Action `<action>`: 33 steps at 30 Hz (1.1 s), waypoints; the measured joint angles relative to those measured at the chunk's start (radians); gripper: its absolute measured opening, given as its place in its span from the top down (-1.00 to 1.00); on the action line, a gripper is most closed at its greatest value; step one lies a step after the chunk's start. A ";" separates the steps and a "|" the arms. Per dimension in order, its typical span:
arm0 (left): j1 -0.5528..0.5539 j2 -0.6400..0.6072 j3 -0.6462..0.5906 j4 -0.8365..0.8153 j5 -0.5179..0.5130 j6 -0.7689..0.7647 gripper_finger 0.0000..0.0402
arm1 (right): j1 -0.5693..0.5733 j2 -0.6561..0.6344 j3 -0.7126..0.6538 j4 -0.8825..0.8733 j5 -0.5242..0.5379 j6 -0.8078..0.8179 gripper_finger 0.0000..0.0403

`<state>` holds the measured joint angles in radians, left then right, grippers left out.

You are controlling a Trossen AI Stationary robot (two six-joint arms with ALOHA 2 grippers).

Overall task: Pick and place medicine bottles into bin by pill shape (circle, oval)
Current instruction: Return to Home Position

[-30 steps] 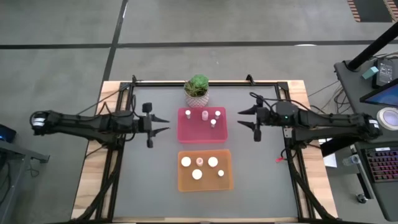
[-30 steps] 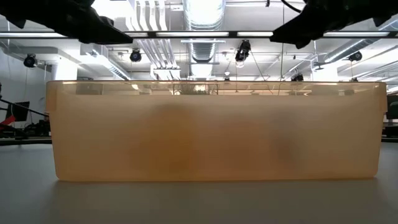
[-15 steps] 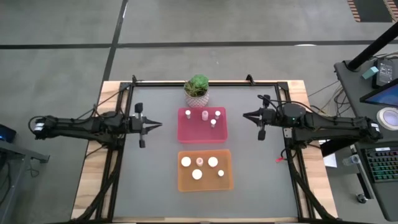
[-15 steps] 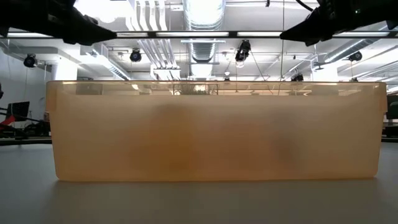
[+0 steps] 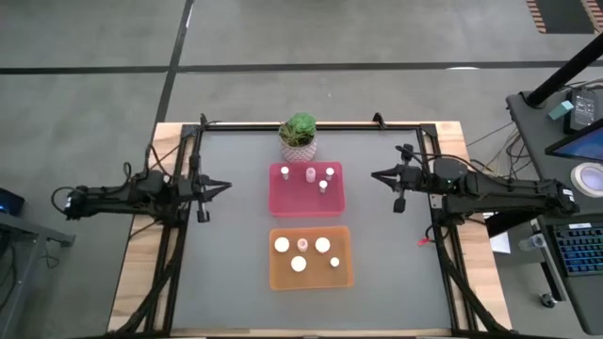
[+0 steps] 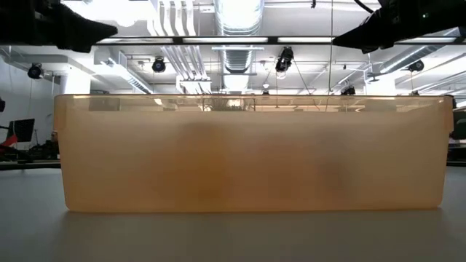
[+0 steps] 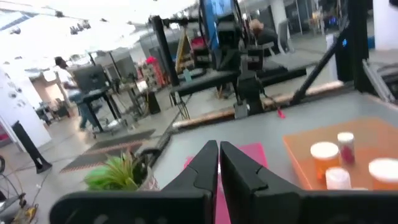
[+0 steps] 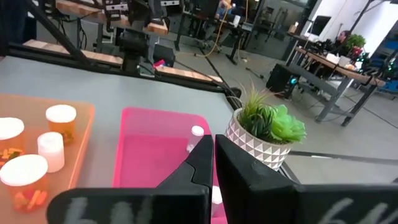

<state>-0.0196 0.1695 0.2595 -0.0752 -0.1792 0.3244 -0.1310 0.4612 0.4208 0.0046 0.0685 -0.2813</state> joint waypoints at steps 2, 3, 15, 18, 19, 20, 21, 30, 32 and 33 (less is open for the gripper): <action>0.000 -0.036 -0.002 -0.003 0.000 0.000 1.00 | 0.000 -0.022 -0.009 0.000 0.000 0.000 0.96; 0.000 -0.054 -0.003 -0.017 0.000 0.000 1.00 | 0.000 -0.033 -0.013 0.000 0.000 0.000 0.96; 0.000 -0.143 -0.006 -0.098 -0.005 -0.013 1.00 | 0.000 -0.180 -0.057 -0.032 0.000 -0.002 0.96; 0.000 -0.135 -0.006 -0.101 -0.006 -0.013 1.00 | 0.000 -0.230 -0.085 -0.032 0.000 -0.003 0.96; 0.000 -0.136 -0.006 -0.100 -0.006 -0.013 1.00 | 0.000 -0.248 -0.095 -0.033 0.000 -0.003 0.96; 0.000 -0.137 -0.006 -0.099 -0.008 -0.013 1.00 | 0.000 -0.266 -0.103 -0.035 0.000 -0.002 0.96; 0.000 -0.137 -0.006 -0.100 -0.009 -0.013 1.00 | 0.000 -0.283 -0.110 -0.038 0.000 -0.001 0.96; 0.000 -0.139 -0.021 -0.100 -0.009 -0.027 1.00 | 0.000 -0.425 -0.173 -0.056 0.000 0.009 0.96; -0.001 -0.140 -0.032 -0.096 -0.009 -0.036 1.00 | 0.000 -0.446 -0.194 -0.045 0.000 0.010 0.96; -0.001 -0.141 -0.039 -0.089 -0.009 -0.045 1.00 | 0.000 -0.456 -0.207 -0.045 0.001 0.011 0.96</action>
<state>-0.0204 0.0289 0.2205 -0.1639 -0.1879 0.2790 -0.1314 0.0051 0.2140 -0.0403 0.0695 -0.2699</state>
